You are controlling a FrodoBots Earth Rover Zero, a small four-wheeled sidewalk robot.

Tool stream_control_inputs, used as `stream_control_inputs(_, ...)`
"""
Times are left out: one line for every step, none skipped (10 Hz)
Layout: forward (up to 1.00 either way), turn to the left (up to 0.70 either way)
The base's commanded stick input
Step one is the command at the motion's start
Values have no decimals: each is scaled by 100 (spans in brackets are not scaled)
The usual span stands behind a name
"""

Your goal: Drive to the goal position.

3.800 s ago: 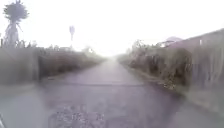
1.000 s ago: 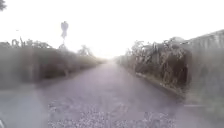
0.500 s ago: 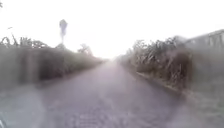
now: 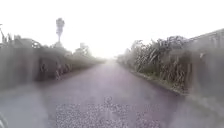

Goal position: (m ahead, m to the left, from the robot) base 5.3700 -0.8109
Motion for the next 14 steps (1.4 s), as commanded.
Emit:
stream_control_inputs(70,0)
stream_control_inputs(70,0)
stream_control_inputs(70,0)
stream_control_inputs(70,0)
stream_control_inputs(70,-3)
stream_control_inputs(70,-9)
stream_control_inputs(70,-14)
stream_control_inputs(70,-14)
stream_control_inputs(70,-14)
stream_control_inputs(70,-13)
stream_control_inputs(70,-7)
stream_control_inputs(70,-2)
stream_control_inputs(70,0)
stream_control_inputs(70,0)
